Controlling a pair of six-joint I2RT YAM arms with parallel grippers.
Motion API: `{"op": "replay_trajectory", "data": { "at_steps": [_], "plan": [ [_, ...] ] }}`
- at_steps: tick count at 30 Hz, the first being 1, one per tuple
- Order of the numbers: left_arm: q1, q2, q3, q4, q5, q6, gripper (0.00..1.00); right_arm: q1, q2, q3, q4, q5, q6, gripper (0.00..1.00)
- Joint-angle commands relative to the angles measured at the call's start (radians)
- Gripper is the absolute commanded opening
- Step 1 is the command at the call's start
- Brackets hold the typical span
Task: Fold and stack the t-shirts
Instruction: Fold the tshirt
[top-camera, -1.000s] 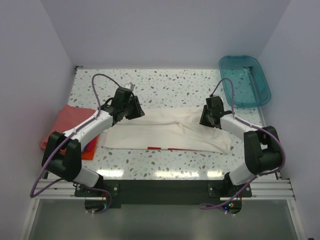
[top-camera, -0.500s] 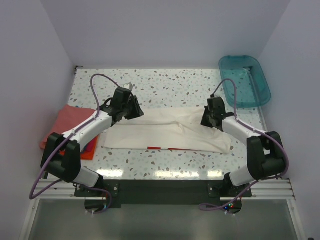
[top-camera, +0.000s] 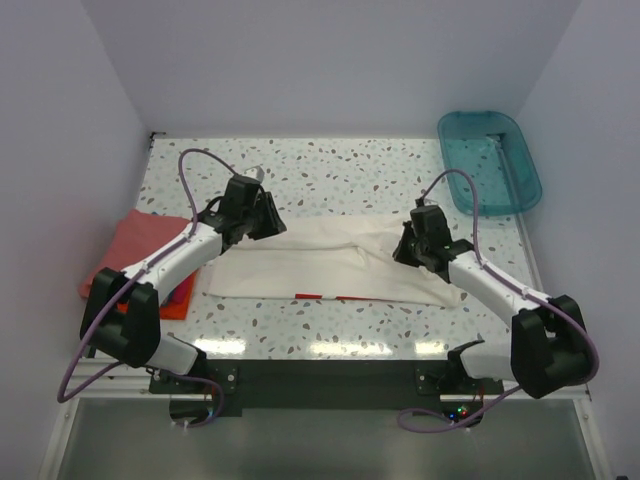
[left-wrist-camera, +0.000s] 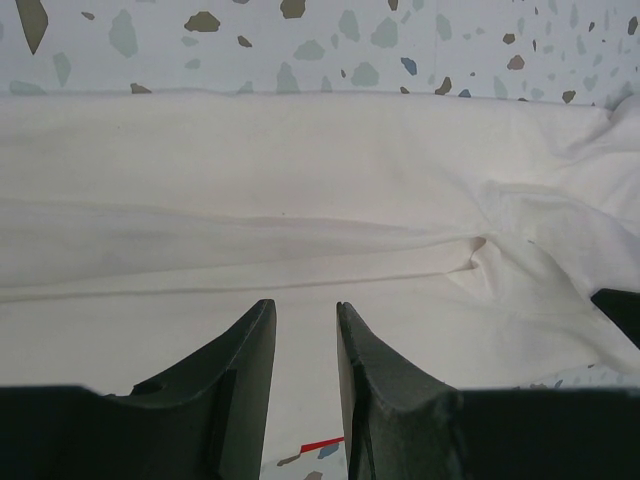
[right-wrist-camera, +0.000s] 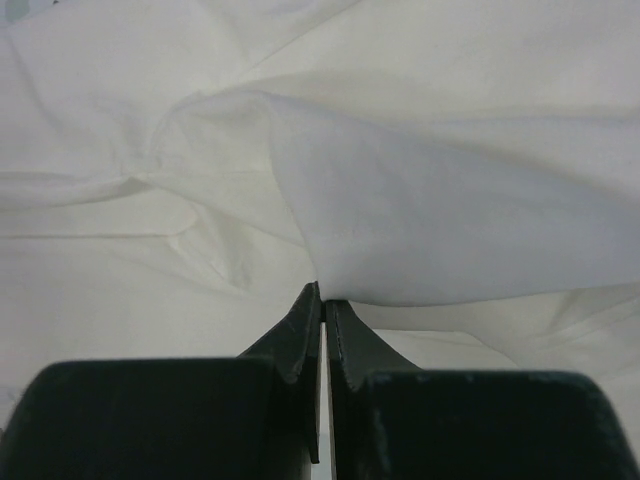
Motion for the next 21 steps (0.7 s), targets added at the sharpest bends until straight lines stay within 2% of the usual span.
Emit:
{"op": "replay_trajectory", "data": {
  "at_steps": [1,8,15,21],
  "plan": [
    [0.008,-0.04,-0.012,0.012,0.004,0.034,0.36,0.029,-0.063,-0.041,-0.025,0.028,0.067,0.0],
    [0.009,-0.043,-0.02,0.002,0.003,0.037,0.35,0.092,-0.121,-0.114,-0.02,0.069,0.124,0.0],
    [0.017,-0.051,-0.05,0.004,-0.016,0.006,0.35,0.159,-0.114,-0.148,0.018,0.109,0.173,0.01],
    [0.075,-0.065,-0.084,-0.005,-0.051,-0.057,0.35,0.188,-0.098,-0.105,0.048,0.111,0.185,0.14]
  ]
}}
